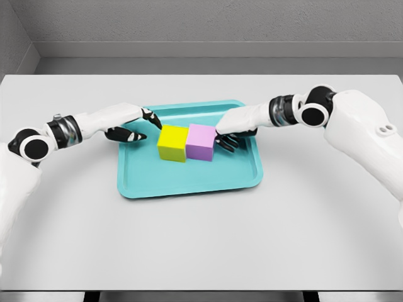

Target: Push two cubes

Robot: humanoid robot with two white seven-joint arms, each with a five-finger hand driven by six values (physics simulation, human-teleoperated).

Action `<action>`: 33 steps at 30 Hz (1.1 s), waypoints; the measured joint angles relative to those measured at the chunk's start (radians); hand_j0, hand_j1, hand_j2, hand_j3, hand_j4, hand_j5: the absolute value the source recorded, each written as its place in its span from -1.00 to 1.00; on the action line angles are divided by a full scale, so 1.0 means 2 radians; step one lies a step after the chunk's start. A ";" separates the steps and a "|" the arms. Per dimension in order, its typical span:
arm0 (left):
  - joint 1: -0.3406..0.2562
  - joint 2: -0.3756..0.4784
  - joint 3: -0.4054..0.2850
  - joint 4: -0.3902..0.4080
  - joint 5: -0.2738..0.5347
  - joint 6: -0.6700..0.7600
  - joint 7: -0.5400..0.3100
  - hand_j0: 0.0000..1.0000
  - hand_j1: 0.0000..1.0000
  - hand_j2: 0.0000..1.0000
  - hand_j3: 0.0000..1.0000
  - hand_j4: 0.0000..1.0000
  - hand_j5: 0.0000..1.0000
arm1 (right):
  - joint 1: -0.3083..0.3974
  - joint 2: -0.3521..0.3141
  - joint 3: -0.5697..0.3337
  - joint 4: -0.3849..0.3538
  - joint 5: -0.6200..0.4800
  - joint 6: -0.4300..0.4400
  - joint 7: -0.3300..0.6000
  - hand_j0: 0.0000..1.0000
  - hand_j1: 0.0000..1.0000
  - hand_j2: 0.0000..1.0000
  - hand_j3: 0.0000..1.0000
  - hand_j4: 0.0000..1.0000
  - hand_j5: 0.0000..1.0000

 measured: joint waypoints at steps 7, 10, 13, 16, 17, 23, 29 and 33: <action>0.002 0.008 0.001 -0.004 0.004 -0.002 -0.001 0.28 0.28 0.28 0.28 0.28 0.28 | -0.001 0.000 0.000 0.005 0.000 0.002 -0.001 -0.80 -0.80 -0.80 -0.80 -0.80 -0.80; 0.001 0.017 0.003 -0.008 0.006 -0.004 -0.001 0.28 0.28 0.28 0.28 0.28 0.28 | -0.004 -0.003 0.000 0.010 0.000 0.002 -0.002 -0.79 -0.79 -0.79 -0.79 -0.79 -0.79; 0.006 0.024 0.004 -0.019 0.013 -0.004 -0.001 0.24 0.24 0.24 0.24 0.24 0.24 | -0.010 -0.004 -0.001 0.013 -0.001 0.003 -0.002 -0.79 -0.79 -0.79 -0.79 -0.79 -0.79; 0.027 0.047 0.005 -0.053 0.033 -0.005 -0.001 0.16 0.16 0.16 0.16 0.16 0.16 | -0.025 -0.004 -0.001 0.014 -0.002 0.003 -0.002 -0.79 -0.79 -0.79 -0.79 -0.79 -0.79; 0.038 0.055 0.007 -0.065 0.039 -0.005 -0.001 0.16 0.16 0.16 0.16 0.16 0.16 | -0.028 -0.005 -0.001 0.014 -0.002 0.003 -0.002 -0.79 -0.79 -0.79 -0.79 -0.79 -0.79; 0.104 0.090 0.041 -0.126 0.064 -0.005 -0.001 0.18 0.18 0.18 0.18 0.18 0.18 | -0.045 -0.052 -0.026 0.009 -0.004 0.003 -0.002 -0.78 -0.78 -0.78 -0.78 -0.78 -0.78; 0.143 0.099 0.057 -0.197 0.090 -0.005 -0.001 0.15 0.15 0.15 0.15 0.15 0.15 | -0.039 -0.086 -0.033 0.007 -0.004 0.002 -0.002 -0.76 -0.76 -0.76 -0.76 -0.76 -0.76; 0.143 0.094 0.057 -0.211 0.095 -0.004 -0.001 0.15 0.15 0.15 0.15 0.15 0.15 | -0.041 -0.090 -0.032 0.007 -0.004 0.002 -0.002 -0.76 -0.76 -0.76 -0.76 -0.76 -0.76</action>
